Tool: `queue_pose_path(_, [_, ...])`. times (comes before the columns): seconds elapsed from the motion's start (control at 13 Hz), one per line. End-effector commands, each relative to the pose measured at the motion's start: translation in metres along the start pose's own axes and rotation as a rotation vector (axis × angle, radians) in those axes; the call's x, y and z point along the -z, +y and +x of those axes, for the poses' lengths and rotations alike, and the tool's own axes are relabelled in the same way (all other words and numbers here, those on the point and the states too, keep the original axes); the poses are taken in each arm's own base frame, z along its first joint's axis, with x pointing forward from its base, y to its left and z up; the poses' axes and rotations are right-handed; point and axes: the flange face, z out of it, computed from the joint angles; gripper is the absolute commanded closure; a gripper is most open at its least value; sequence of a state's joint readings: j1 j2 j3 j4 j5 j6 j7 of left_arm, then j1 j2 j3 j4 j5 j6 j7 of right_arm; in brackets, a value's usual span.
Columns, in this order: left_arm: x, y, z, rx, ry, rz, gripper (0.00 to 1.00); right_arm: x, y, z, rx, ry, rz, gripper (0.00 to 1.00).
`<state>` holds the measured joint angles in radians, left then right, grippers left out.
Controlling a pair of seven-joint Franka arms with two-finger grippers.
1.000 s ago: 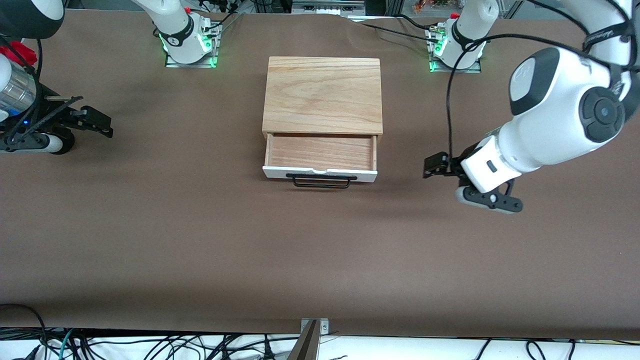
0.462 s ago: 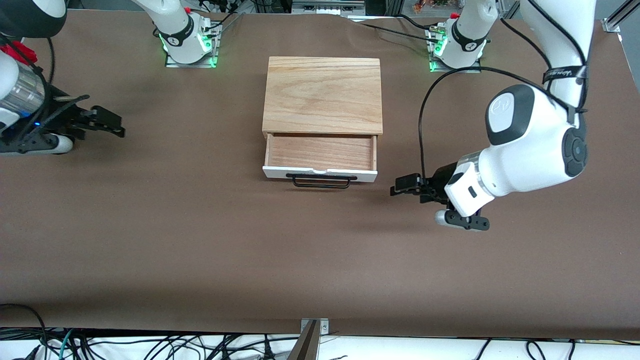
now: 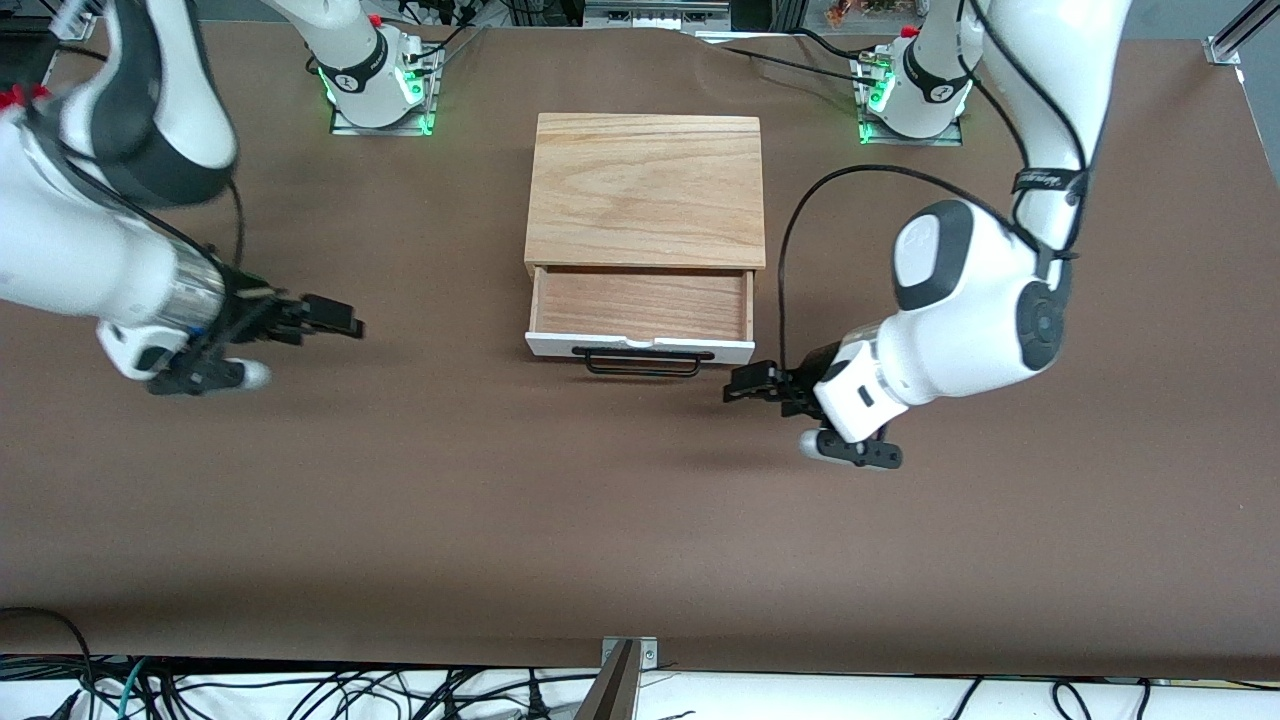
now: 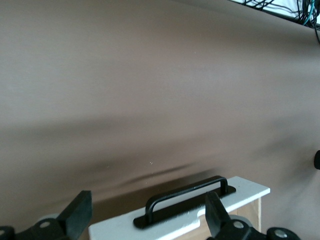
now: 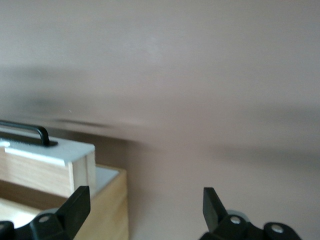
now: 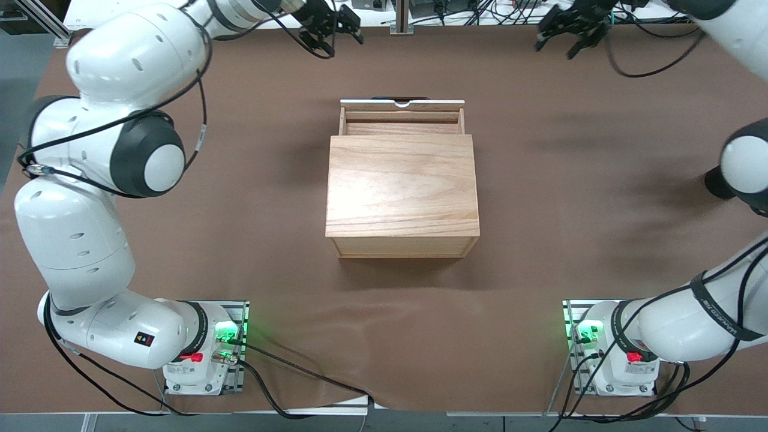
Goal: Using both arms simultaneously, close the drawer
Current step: 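Bring both grippers to the drawer's white front on either side of the handle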
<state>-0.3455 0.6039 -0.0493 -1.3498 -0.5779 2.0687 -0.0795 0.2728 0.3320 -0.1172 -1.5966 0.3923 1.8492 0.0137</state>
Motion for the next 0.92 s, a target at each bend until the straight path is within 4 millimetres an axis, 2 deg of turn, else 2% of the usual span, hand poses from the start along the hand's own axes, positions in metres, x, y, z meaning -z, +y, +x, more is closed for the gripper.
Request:
queue_pose_path(0.0, [-0.042,0.010,0.001,-0.004,-0.009,-0.014,0.00,-0.048,-0.029,0.017,0.007,0.016,0.055,0.00])
queue_pose_path(0.23, [-0.064,0.008,-0.002,-0.003,-0.014,-0.005,0.00,-0.084,-0.045,0.039,0.018,0.065,0.049,0.00])
queue_pose_path(0.46, [-0.093,0.015,-0.021,-0.013,-0.073,0.012,0.00,-0.115,-0.064,0.048,-0.045,0.108,0.191,0.00])
queue_pose_path(0.69, [-0.104,0.011,-0.029,-0.007,-0.100,0.022,0.00,-0.143,-0.100,0.041,-0.028,0.119,0.207,0.00])
queue_pose_path(0.77, [-0.104,0.010,-0.029,-0.005,-0.106,0.025,0.00,-0.156,-0.111,0.036,-0.016,0.114,0.201,0.00])
queue_pose_path(0.85, [-0.106,0.008,-0.032,-0.006,-0.131,0.030,0.00,-0.178,-0.120,0.029,-0.010,0.088,0.196,0.00])
